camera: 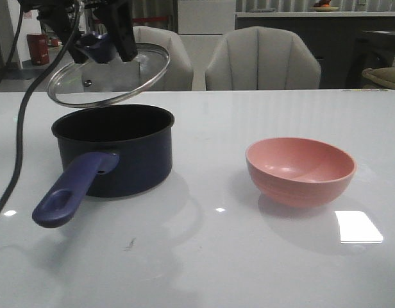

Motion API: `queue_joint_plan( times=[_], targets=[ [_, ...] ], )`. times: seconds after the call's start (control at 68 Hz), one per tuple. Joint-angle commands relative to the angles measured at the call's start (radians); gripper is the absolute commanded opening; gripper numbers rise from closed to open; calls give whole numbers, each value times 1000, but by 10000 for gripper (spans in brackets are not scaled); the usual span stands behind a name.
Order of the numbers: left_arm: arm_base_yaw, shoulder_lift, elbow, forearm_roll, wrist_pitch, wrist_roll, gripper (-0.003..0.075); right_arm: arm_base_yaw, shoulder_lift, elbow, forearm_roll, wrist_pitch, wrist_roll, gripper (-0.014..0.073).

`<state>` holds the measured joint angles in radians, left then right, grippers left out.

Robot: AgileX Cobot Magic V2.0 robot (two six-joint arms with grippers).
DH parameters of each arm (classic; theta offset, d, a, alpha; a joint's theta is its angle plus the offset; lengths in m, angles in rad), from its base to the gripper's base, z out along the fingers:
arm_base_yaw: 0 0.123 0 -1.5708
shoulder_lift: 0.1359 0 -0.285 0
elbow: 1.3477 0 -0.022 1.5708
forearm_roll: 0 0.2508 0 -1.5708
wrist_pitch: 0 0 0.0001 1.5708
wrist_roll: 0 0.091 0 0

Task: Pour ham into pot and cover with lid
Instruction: 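Carry the held glass lid over the saucepan with the left gripper, then lower the lid onto the saucepan and open the left gripper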

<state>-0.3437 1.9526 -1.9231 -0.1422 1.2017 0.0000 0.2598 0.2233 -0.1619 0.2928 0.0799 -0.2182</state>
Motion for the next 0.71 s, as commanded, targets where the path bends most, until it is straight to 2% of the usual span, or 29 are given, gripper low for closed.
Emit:
queue_joint_plan(
  times=[0.0, 0.382, 0.691],
  targets=[
    [-9, -37, -36, -2, -25, 0, 260, 1, 6, -29, 2, -80, -9, 146],
    [-7, 45, -43, 23, 1, 0, 279, 1, 6, -29, 2, -80, -9, 146],
    [-7, 83, -55, 35, -13, 0, 512, 1, 6, -29, 2, -80, -9, 146]
  ],
)
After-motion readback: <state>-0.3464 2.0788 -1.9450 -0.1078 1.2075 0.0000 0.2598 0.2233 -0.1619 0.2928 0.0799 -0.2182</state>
